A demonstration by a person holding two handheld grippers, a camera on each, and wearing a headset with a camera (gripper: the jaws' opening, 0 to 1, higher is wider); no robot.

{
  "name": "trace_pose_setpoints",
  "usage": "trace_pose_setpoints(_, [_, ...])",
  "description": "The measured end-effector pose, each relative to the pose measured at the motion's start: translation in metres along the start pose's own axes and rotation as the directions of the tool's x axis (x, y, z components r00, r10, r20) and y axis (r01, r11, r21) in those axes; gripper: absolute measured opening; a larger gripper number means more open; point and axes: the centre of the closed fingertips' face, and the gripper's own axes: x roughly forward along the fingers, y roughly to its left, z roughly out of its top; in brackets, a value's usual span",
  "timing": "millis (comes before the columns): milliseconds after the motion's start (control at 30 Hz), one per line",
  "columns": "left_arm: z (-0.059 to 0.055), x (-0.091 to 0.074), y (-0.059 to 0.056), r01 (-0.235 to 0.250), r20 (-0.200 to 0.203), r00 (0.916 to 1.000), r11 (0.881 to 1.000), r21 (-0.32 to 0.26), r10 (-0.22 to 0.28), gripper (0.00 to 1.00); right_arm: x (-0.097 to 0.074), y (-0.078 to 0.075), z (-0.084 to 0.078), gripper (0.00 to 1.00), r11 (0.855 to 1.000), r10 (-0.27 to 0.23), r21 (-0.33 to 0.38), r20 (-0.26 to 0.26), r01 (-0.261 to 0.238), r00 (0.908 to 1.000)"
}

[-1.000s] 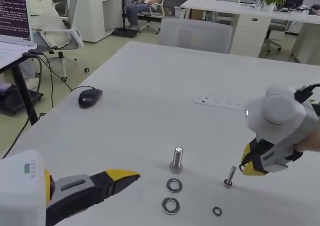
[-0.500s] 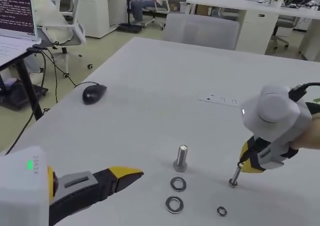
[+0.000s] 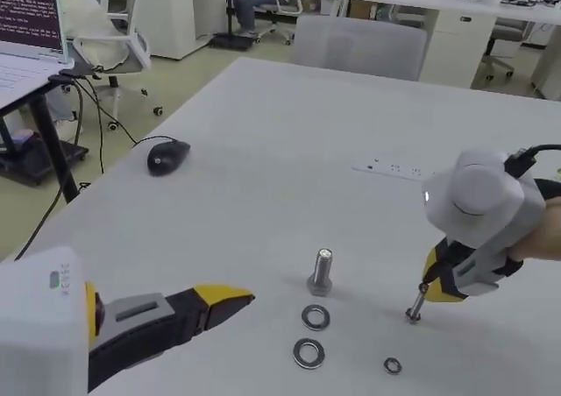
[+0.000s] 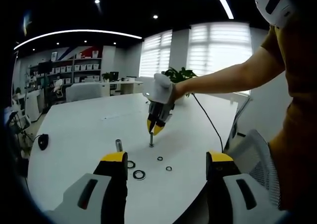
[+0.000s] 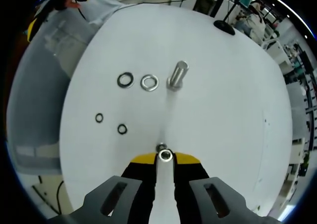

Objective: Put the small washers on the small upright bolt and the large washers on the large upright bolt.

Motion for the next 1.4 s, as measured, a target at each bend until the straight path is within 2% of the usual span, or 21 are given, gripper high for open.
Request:
trace_pose_setpoints(233, [-0.002,-0.001,0.001,-0.005,-0.005,1.0000,1.000,-0.002,0.005,0.63,0.010,0.005,-0.003,0.13,1.000,0.006,-0.009,-0.007,-0.006,1.0000])
trace_pose_setpoints(733, [-0.003,0.001,0.004,-0.008,-0.010,0.9999,1.000,-0.010,0.007,0.63,0.036,0.006,-0.011,0.13,1.000,0.017,-0.013,0.000,-0.017,0.9999])
trace_pose_setpoints(967, [-0.005,0.001,0.005,-0.012,-0.017,0.9998,1.000,-0.014,0.012,0.63,0.043,0.006,-0.013,0.14,1.000,0.019,-0.010,0.006,-0.019,0.9998])
trace_pose_setpoints(1067, [-0.006,0.001,0.006,-0.015,-0.019,0.9997,1.000,-0.014,0.015,0.63,0.044,0.006,-0.013,0.17,1.000,0.016,-0.011,0.013,-0.015,0.9998])
trace_pose_setpoints(1400, [-0.004,0.001,0.007,-0.017,-0.019,0.9997,1.000,-0.005,0.017,0.64,0.030,0.007,-0.020,0.18,1.000,-0.001,0.011,0.018,0.001,0.9998])
